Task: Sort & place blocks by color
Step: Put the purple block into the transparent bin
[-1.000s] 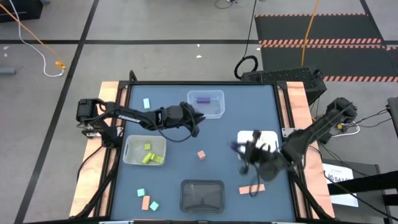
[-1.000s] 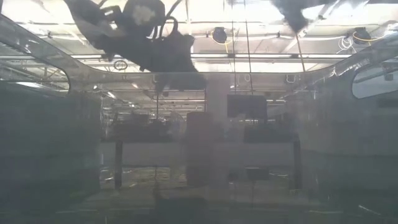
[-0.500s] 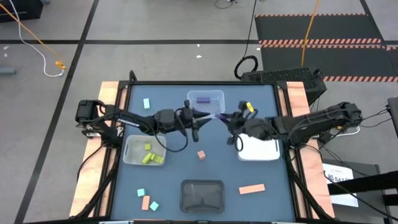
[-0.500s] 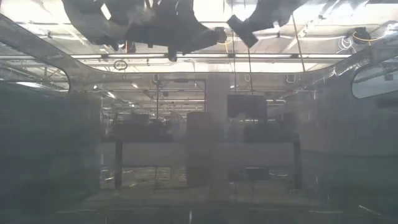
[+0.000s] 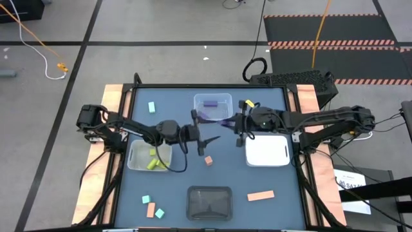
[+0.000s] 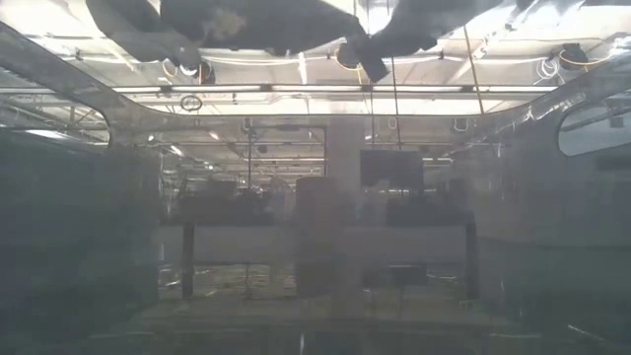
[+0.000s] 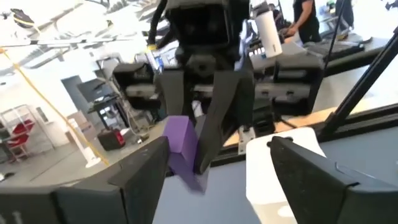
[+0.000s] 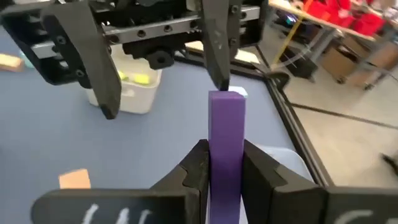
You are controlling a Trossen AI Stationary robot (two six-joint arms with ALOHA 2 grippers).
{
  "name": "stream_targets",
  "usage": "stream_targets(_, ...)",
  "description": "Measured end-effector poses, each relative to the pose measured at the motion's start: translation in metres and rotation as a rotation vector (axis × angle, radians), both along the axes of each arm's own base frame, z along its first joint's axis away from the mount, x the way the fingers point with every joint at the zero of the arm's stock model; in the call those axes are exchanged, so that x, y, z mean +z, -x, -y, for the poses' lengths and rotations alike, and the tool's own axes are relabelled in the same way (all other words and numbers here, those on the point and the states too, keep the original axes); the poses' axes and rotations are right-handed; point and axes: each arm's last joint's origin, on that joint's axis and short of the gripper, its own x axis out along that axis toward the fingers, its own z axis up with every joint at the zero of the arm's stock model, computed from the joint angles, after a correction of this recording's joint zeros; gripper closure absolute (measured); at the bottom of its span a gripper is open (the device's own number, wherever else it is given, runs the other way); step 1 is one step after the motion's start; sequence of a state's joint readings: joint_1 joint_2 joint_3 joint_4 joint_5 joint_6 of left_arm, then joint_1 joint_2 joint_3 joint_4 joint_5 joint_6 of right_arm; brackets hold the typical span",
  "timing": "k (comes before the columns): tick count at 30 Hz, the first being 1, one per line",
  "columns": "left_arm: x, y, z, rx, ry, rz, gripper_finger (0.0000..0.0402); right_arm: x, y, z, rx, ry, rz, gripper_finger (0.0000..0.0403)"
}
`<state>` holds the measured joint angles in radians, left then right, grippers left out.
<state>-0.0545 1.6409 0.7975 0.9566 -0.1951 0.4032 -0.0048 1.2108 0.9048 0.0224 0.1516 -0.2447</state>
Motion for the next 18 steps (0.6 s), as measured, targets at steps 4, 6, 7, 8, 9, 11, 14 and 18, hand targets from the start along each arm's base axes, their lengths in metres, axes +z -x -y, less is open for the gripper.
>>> stream_targets(4, 0.005, 0.001, 0.005, -0.025, 0.034, 0.053, 0.0113, -0.006, -0.001, -0.002, 0.056, 0.015, 0.048, 0.0353)
stream_targets(6, 0.008, 0.001, 0.006, -0.029, 0.057, 0.088, 0.0120, -0.010, 0.000, -0.004, 0.092, 0.028, 0.066, 0.0353)
stream_targets(7, 0.009, 0.002, 0.006, -0.030, 0.067, 0.100, 0.0125, -0.014, 0.000, -0.004, 0.109, 0.030, 0.071, 0.0353)
stream_targets(8, 0.010, 0.002, 0.006, -0.028, 0.075, 0.111, 0.0130, -0.017, 0.000, -0.005, 0.135, 0.028, 0.081, 0.0353)
stream_targets(9, 0.010, 0.002, 0.005, -0.029, 0.078, 0.115, 0.0135, -0.017, 0.000, -0.006, 0.155, 0.030, 0.100, 0.0353)
stream_targets(11, 0.010, 0.002, 0.006, -0.031, 0.079, 0.116, 0.0145, -0.017, 0.001, -0.006, 0.173, 0.038, 0.145, 0.0353)
stream_targets(14, 0.009, 0.002, 0.007, -0.040, 0.088, 0.105, 0.0157, -0.016, 0.001, -0.006, 0.180, 0.038, 0.178, 0.0353)
stream_targets(18, 0.009, 0.001, 0.007, -0.064, 0.096, 0.103, 0.0172, -0.014, 0.000, -0.006, 0.183, 0.046, 0.198, 0.0353)
